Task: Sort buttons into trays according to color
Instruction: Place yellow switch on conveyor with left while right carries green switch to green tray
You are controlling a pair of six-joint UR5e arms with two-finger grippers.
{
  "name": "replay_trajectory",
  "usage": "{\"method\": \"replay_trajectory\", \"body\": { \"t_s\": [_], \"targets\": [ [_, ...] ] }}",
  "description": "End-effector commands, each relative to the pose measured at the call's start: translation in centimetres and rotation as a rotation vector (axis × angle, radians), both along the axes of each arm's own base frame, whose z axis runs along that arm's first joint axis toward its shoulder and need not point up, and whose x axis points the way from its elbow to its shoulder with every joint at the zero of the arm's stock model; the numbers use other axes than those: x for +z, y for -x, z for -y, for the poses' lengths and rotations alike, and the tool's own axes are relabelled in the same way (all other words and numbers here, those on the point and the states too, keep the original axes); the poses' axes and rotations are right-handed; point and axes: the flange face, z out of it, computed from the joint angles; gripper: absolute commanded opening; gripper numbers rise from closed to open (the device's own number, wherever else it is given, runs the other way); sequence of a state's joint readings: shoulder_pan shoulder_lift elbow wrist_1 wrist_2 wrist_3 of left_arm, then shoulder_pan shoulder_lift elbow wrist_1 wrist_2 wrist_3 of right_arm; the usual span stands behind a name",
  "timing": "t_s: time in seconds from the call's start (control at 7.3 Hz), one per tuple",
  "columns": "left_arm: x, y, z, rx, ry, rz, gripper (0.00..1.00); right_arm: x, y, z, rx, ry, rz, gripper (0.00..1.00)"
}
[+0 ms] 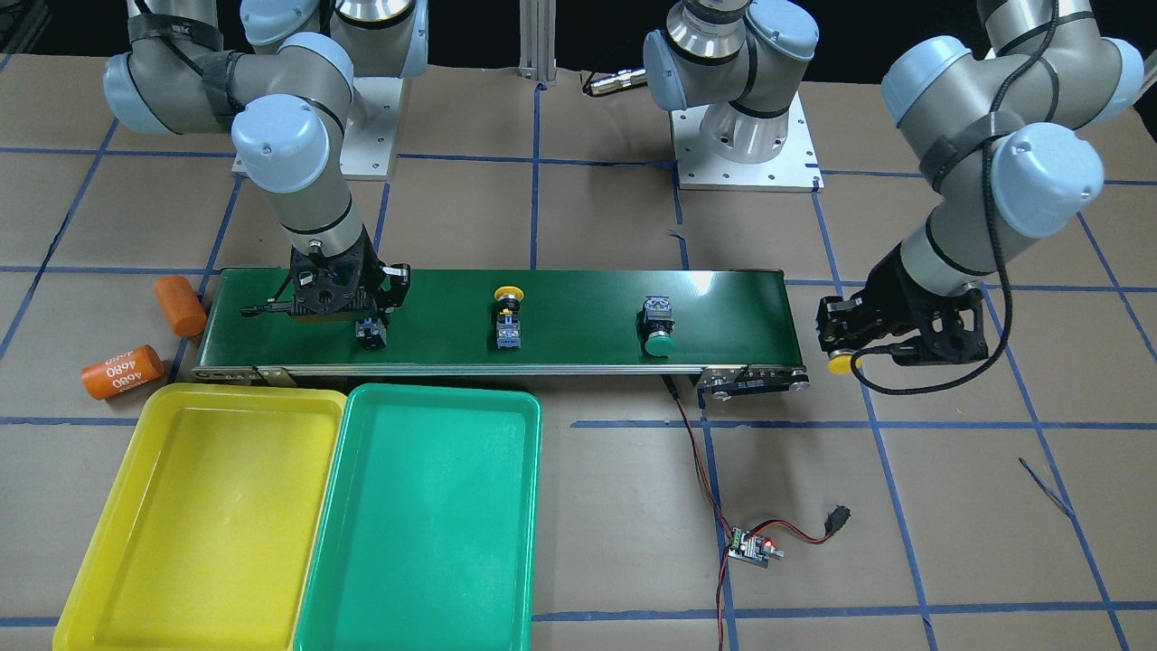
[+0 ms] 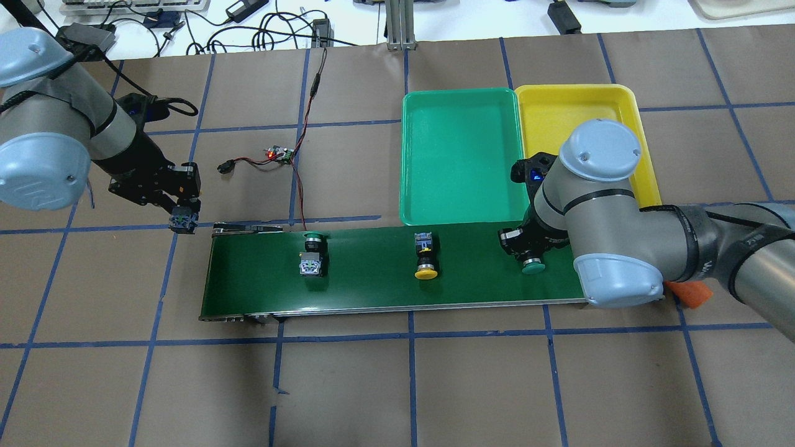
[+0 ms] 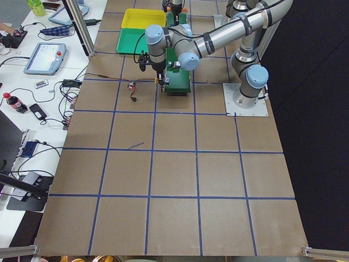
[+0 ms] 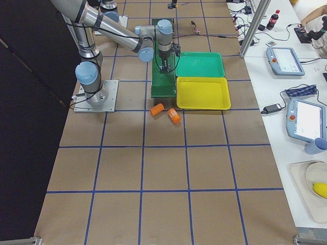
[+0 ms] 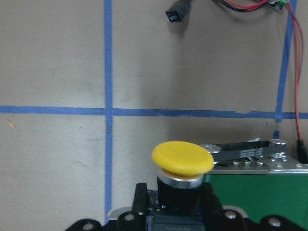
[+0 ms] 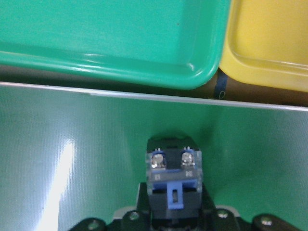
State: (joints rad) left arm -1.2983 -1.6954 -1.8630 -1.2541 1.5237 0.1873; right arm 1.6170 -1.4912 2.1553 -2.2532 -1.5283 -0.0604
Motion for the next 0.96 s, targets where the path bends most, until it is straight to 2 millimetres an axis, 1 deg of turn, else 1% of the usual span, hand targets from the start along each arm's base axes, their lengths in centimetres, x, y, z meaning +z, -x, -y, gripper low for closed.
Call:
{"method": "replay_trajectory", "body": {
  "t_s": [0.0, 0.27, 0.41, 0.55, 0.68, 0.82],
  "targets": [
    [-2.7, 1.5, -1.7, 0.069, -0.056, -0.007, 0.00, 2.6, -0.2, 2.3, 0.004, 0.058, 0.003, 0.00],
    [-3.7, 1.8, -2.3, 0.074, -0.082, -0.013, 0.00, 4.5, -0.5, 8.1, 0.007, 0.101, 0.012, 0.00],
    [-4.7, 2.0, -3.1, 0.073, -0.102, -0.014, 0.00, 5.0, -0.8, 10.9, 0.009, 0.119, 0.028, 0.00],
    [-5.1, 2.1, -3.3, 0.072, -0.109, -0.019, 0.06, 4.3, -1.2, 13.6, 0.012, 0.118, 0.038, 0.00],
    [-5.4, 2.2, -3.3, 0.076, -0.113, -0.022, 0.13, 4.4, -1.3, 15.5, 0.011, 0.130, 0.059, 0.04],
    [-5.5, 2.2, -3.4, 0.074, -0.118, -0.022, 0.24, 4.0, -1.1, 15.6, 0.009, 0.109, 0.048, 0.81]
  ]
}}
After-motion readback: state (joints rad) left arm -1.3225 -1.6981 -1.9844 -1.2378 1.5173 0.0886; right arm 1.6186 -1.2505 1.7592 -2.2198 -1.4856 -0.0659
